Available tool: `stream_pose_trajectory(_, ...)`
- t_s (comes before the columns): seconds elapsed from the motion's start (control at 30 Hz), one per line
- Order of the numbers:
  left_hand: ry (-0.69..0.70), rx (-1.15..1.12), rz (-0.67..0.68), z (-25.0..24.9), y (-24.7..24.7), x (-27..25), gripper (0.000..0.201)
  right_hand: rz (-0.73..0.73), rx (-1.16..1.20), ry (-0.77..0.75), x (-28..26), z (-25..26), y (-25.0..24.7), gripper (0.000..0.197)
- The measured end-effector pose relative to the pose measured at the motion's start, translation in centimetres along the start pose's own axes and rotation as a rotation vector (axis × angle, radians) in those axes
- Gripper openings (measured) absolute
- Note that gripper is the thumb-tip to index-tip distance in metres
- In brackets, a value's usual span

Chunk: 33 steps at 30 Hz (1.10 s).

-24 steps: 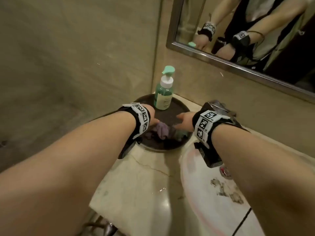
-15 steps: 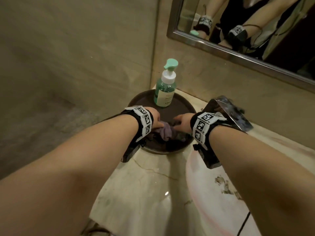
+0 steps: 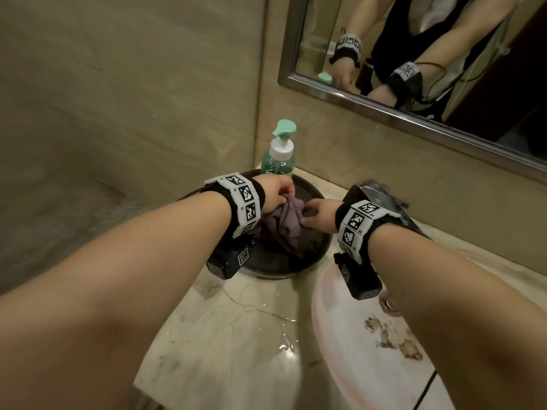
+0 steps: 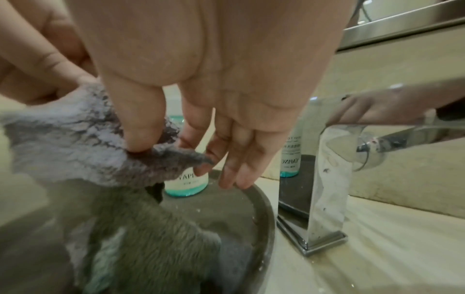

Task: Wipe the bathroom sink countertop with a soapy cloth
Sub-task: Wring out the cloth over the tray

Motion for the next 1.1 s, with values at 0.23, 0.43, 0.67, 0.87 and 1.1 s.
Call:
stream_pose_trajectory(0.23, 0.027, -0.109, -0.126, -2.6, -2.0, -1.0, 0.024, -0.019, 0.533, 0.032, -1.6, -2.5, -3.0, 0.026)
stream_pose_trajectory(0.43, 0.014, -0.084, -0.291, -5.3, -4.2, -2.6, 0.023, 0.003, 0.654, -0.069, -4.5, -2.8, -4.8, 0.041)
stream_pose_trajectory(0.67, -0.084, 0.017, -0.367, -5.3, -5.0, -4.6, 0.025, -0.063, 0.834, -0.122, -7.7, -2.7, -7.5, 0.010)
stream_pose_trajectory(0.87, -0.114, 0.048, -0.317, -5.5, -5.3, -5.7, 0.029, -0.136, 0.878, -0.157, -9.9, -1.7, -9.5, 0.034)
stream_pose_trajectory(1.1, -0.083, -0.002, -0.317, -6.3, -5.0, -6.0, 0.025, -0.195, 1.057, -0.095, -11.1, -0.3, -11.0, 0.037)
Point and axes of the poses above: each hand's wrist, its own x-axis towards the middle knuckle, its own y-axis out of the palm, z = x × y, the point moved 2 cm from there along x, towards the middle knuckle, and after that the axes turned 8 degrees about y, right-handed, at the moved point
